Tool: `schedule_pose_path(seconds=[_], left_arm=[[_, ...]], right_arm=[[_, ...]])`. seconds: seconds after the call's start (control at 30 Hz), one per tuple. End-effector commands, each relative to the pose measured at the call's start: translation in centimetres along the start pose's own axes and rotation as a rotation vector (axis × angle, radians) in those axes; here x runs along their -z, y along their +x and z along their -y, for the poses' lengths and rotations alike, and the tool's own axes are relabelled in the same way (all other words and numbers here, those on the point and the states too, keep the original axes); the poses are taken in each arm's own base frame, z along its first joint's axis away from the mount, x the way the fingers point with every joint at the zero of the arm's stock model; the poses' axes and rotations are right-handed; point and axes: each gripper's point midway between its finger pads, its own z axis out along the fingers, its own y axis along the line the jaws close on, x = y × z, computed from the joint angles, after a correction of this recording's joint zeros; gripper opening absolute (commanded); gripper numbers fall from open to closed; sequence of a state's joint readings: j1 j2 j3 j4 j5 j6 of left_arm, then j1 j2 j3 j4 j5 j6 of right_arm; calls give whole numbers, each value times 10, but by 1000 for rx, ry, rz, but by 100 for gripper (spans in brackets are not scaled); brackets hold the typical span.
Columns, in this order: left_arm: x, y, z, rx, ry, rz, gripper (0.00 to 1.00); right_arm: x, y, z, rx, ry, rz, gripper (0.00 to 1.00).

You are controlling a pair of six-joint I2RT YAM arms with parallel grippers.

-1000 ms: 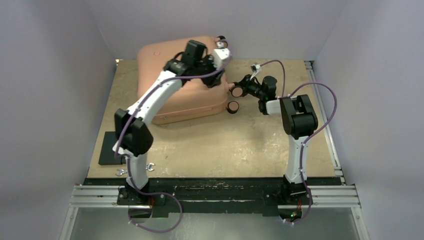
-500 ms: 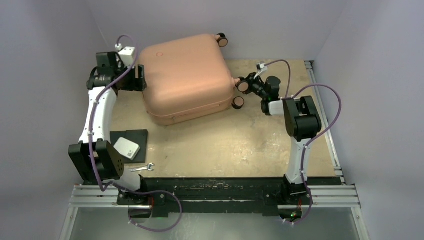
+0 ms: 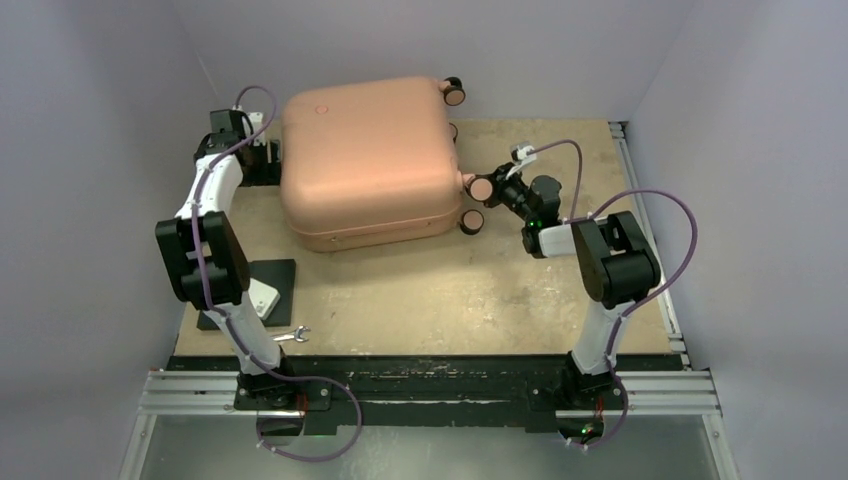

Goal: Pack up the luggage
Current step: Zip the luggage at the center of the board.

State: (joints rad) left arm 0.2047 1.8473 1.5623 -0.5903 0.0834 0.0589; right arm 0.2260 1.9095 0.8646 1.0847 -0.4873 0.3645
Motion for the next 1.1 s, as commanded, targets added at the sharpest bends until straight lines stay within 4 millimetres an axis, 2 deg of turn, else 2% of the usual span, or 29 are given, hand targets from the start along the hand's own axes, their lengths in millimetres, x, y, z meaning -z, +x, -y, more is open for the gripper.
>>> schedule_pose_path(seconds=[0.0,0.07,0.17,0.27,0.37,0.47,0.6,0.7,0.8,0.9,0.97,1.07], left_arm=[[-10,-18,-3,29,-41,33,69],[-16,-18,-8,24,-60,33,69],[-30,-14,-10,27,-66,12,68],[-47,-11,-5,38,-33,-15,67],[-61,-8,9,48,50,-45,66],[-57,-12,20,98,118,-50,65],[-46,-21,25,113,184,8,65],[-55,-10,38,98,264,-37,64],[-73,10,49,107,333,-119,62],[-87,24,46,68,320,-158,58],[-94,31,41,58,294,-169,52],[-101,42,37,53,263,-189,37]], right_arm=[[8,-52,-70,115,-172,160,0],[14,-52,-83,113,-193,160,0],[21,-54,-91,110,-199,160,0],[25,-52,-92,110,-195,151,0],[27,-48,-89,118,-182,139,0],[26,-44,-85,119,-164,126,0],[26,-43,-83,128,-155,127,0],[23,-42,-81,123,-153,124,0],[21,-41,-79,118,-148,123,0],[21,-39,-77,116,-141,119,0],[21,-37,-76,118,-137,116,0],[21,-35,-74,127,-130,111,0]])
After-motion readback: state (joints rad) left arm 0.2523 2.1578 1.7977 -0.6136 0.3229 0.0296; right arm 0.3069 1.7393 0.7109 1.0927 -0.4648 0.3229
